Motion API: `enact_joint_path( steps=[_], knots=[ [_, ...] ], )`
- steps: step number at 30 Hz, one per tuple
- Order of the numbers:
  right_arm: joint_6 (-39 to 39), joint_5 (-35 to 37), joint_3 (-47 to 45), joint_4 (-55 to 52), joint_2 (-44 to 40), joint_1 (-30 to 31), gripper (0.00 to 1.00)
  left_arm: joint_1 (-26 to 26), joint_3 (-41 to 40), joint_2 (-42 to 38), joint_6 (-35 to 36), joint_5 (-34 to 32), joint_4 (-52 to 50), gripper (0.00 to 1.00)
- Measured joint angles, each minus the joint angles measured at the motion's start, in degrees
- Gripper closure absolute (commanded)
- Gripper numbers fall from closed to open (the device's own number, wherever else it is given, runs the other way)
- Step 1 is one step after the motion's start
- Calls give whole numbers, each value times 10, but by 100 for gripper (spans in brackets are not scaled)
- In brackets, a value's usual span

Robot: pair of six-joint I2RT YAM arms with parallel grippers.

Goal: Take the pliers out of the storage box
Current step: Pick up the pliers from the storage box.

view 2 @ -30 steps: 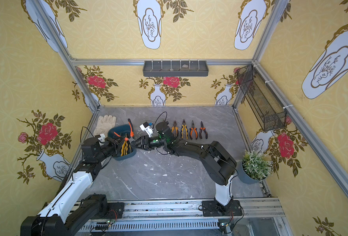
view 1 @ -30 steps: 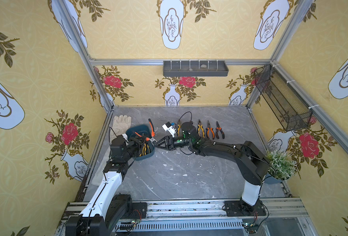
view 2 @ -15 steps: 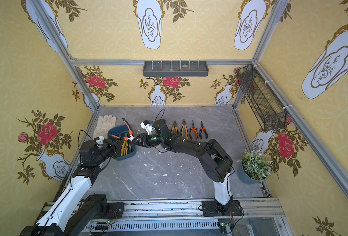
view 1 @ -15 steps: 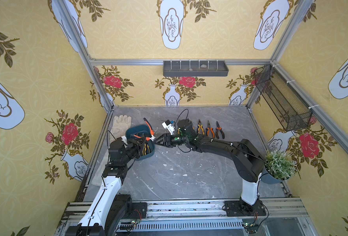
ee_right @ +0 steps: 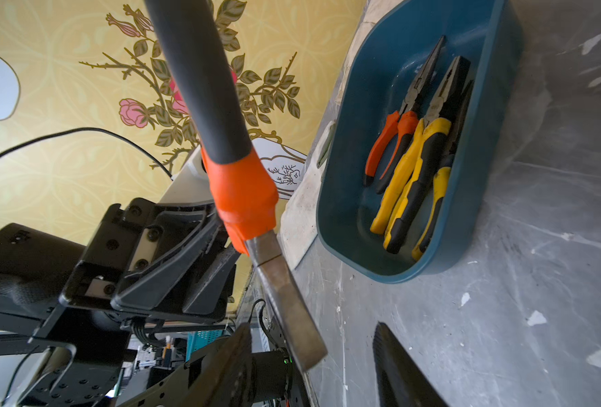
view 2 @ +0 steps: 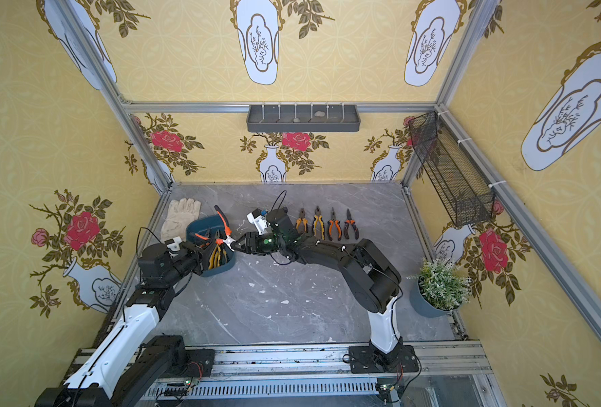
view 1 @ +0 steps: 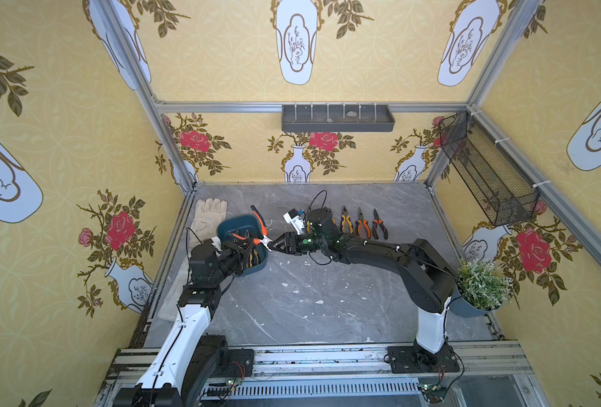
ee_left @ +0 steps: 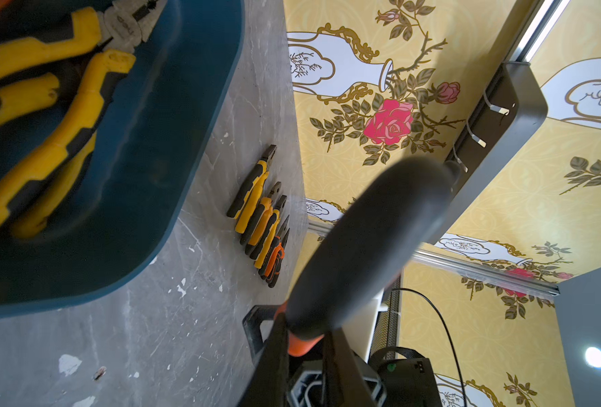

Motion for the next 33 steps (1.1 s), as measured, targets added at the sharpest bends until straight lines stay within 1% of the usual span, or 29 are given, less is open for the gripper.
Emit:
enact_joint_path(
  steps=[7, 13, 15, 17, 23, 28, 31, 33],
  knots=[
    [53, -29, -5, 103, 21, -13, 45, 0, -17, 14, -30, 13, 28, 100],
    [80, -44, -6, 146, 26, -12, 46, 0, -19, 10, -38, 14, 38, 100],
    [82, -47, -7, 153, 27, -12, 49, 0, -19, 10, -41, 14, 39, 100],
    [84, -48, -8, 156, 29, -11, 52, 0, -19, 13, -42, 14, 42, 100],
    [94, -50, 0, 150, 42, -7, 54, 0, -19, 15, -44, 14, 43, 100],
    [80, -49, 12, 132, 44, -3, 58, 0, -20, 19, -50, 14, 55, 100],
    [74, -45, 18, 118, 44, -2, 65, 0, -21, 20, -53, 14, 55, 100],
    [70, -44, 21, 110, 44, -2, 67, 0, -22, 20, -53, 14, 56, 100]
  ],
)
